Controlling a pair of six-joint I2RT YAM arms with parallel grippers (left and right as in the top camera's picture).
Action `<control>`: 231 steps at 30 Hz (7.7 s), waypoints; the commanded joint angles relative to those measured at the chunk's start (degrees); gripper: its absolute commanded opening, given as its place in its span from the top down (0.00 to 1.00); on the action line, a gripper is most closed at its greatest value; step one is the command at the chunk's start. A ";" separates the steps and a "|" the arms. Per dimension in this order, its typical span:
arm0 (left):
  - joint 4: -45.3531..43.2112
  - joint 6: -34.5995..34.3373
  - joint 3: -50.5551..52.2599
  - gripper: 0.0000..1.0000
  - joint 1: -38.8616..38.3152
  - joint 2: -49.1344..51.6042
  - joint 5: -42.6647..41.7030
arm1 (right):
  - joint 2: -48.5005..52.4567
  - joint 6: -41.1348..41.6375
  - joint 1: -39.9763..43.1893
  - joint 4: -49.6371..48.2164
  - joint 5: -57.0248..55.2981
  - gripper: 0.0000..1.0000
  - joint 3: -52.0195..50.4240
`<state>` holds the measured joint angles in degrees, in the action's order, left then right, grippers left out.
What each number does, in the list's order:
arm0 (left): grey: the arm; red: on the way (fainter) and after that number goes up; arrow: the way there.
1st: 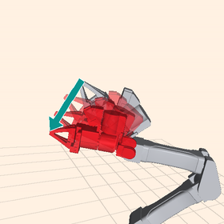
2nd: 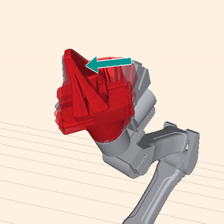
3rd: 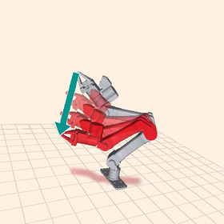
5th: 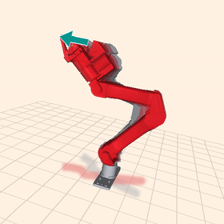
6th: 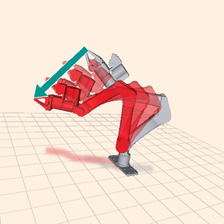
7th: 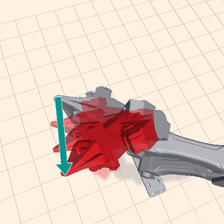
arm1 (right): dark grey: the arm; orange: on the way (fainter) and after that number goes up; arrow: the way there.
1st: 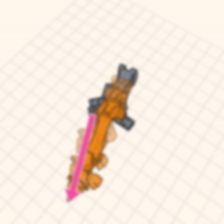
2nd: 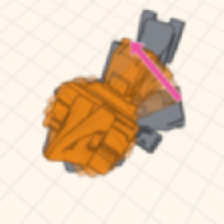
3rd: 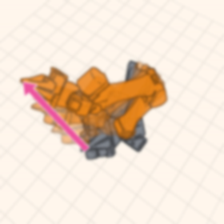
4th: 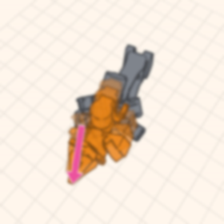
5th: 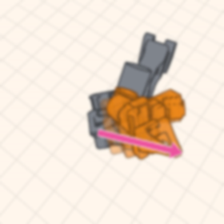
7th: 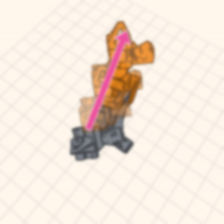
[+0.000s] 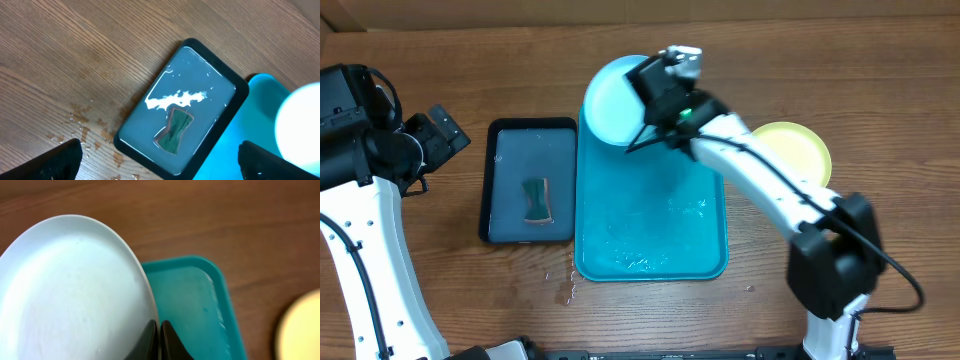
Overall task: Clean dirty plates on tray and stack at the side
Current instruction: 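Carry the white plate right toward the yellow plate stack, then lower the white plate onto the yellow plate stack with the right gripper, then adjust the white plate on the stack and open the right gripper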
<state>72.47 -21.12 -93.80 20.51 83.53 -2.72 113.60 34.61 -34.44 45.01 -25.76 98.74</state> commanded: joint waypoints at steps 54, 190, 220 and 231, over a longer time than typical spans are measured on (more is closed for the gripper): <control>-0.07 -1.20 -0.83 0.00 0.09 -0.28 0.35 | -2.84 1.25 8.57 -4.92 23.96 0.96 -27.34; -0.07 -1.20 -0.83 0.00 0.09 -0.28 0.35 | -13.40 -40.87 30.75 9.09 43.39 0.00 -19.26; -0.07 -1.20 -0.83 0.00 0.09 -0.28 0.35 | -13.40 -40.87 30.75 9.09 43.39 0.00 -19.26; -0.07 -1.18 -0.83 0.00 0.09 -0.28 0.35 | -13.40 -40.87 30.75 9.09 43.39 0.00 -19.26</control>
<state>72.47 -21.12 -93.80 20.51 83.53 -2.72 101.21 -6.02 -3.79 54.41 17.56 78.50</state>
